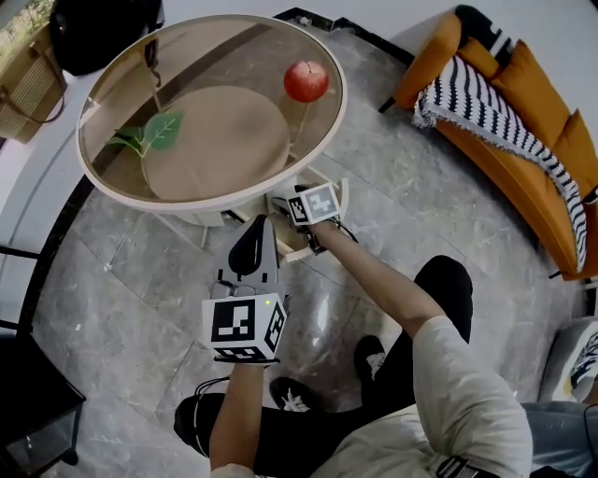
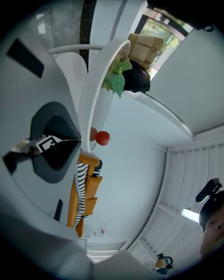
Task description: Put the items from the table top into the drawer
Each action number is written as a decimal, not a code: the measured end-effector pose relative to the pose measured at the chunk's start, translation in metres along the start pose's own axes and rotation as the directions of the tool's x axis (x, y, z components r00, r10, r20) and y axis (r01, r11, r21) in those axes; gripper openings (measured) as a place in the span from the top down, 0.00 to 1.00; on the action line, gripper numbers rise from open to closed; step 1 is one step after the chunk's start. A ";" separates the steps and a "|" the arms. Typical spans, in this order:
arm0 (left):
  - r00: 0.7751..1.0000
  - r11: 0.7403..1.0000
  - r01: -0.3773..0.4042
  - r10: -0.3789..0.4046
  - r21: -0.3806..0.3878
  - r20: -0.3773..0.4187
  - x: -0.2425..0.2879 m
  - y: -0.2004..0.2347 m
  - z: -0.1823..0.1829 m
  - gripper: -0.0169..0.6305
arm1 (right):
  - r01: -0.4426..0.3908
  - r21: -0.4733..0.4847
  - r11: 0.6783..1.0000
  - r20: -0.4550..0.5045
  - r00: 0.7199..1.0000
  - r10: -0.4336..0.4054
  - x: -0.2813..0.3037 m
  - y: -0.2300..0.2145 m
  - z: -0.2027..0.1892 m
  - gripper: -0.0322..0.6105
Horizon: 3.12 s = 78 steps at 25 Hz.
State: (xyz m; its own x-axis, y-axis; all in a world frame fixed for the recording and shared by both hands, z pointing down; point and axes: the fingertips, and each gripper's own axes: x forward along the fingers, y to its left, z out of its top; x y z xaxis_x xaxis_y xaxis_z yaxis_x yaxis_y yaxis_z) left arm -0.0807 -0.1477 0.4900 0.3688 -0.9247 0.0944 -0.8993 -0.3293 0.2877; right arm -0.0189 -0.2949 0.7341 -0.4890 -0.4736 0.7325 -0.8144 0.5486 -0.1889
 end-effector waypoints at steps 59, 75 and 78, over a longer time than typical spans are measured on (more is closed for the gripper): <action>0.937 0.942 -0.317 0.293 0.108 0.190 -0.070 0.099 0.102 0.94 | -0.212 -0.516 0.830 0.164 0.926 0.339 -0.098 0.228 0.259 0.57; 0.971 0.959 -0.226 0.207 0.172 0.122 -0.029 0.073 0.063 0.94 | -0.369 -0.488 0.791 0.185 0.842 0.507 -0.146 0.227 0.251 0.89; 0.984 0.978 -0.161 0.149 0.134 0.100 -0.021 0.060 0.055 0.94 | -0.372 -0.481 0.793 0.215 0.828 0.519 -0.166 0.214 0.248 0.90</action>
State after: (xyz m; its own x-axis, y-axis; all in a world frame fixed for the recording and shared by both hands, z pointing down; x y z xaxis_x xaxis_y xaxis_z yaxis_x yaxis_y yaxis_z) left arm -0.1553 -0.1581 0.4527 0.2057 -0.9778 0.0408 -0.9703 -0.1984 0.1382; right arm -0.1890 -0.2695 0.4097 -0.8942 -0.2554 0.3677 -0.3137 0.9434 -0.1077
